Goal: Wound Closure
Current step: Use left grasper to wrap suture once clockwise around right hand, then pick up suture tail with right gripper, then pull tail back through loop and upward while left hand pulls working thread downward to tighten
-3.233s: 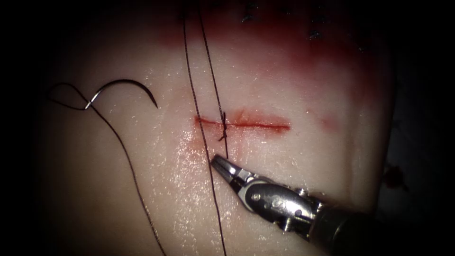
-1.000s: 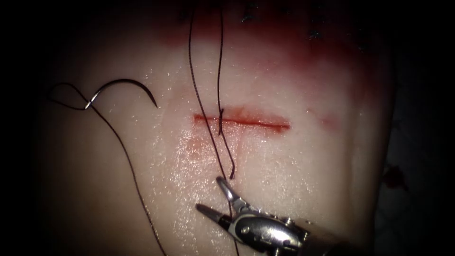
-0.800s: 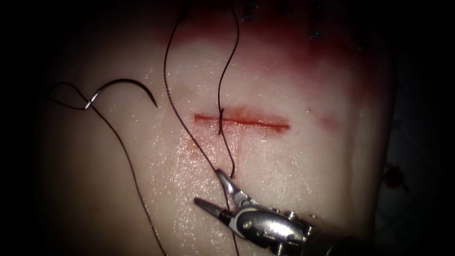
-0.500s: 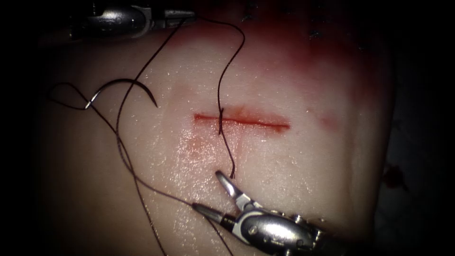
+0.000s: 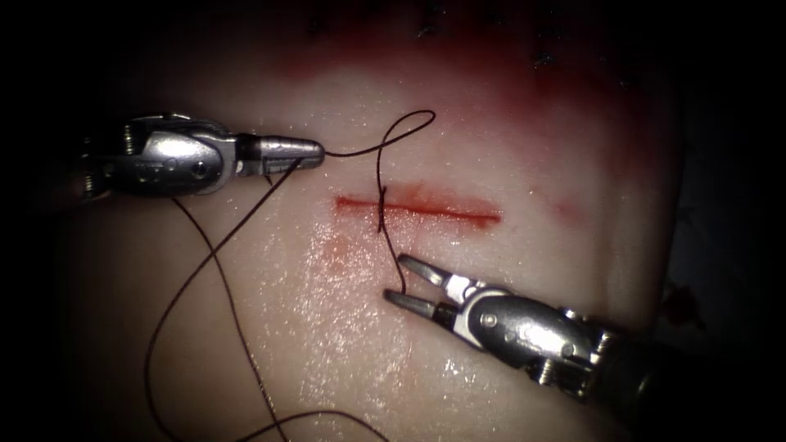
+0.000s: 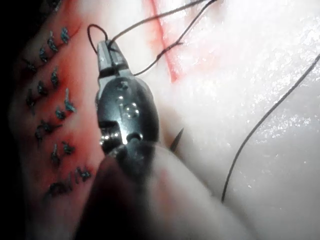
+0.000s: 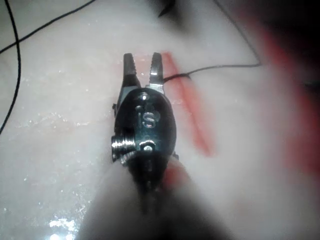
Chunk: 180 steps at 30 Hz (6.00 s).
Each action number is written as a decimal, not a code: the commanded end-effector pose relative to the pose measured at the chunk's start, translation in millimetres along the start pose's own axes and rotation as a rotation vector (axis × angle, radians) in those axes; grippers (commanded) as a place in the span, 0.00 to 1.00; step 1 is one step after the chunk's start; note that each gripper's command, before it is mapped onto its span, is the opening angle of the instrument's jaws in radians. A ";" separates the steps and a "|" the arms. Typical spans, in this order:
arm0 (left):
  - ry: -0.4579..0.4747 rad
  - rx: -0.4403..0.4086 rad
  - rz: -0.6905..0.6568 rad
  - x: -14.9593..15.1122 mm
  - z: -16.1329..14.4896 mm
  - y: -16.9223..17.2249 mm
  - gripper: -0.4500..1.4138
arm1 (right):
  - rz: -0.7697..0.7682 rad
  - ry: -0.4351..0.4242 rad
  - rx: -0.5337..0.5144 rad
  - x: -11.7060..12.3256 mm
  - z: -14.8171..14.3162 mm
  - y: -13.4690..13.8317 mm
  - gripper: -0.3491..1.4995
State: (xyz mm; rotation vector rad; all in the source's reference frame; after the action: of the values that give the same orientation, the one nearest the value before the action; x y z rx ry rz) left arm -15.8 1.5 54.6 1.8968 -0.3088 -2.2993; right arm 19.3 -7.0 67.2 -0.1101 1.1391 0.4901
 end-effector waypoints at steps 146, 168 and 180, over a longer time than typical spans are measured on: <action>0.127 -0.138 -0.579 -8.7 3.9 14.8 0.05 | -0.523 -0.177 1.204 1.6 9.5 7.5 0.00; 0.116 -0.197 -0.581 0.7 0.7 22.7 0.05 | -0.416 -0.150 1.070 1.9 11.2 14.5 0.00; 0.110 -0.196 -0.567 3.4 1.0 25.4 0.05 | -0.403 -0.186 1.016 1.1 12.1 17.2 0.00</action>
State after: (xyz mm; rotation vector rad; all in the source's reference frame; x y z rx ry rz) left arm -17.4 -24.3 57.2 2.1961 0.5153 -2.4068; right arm 21.9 12.1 73.8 0.5726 1.0321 -0.4526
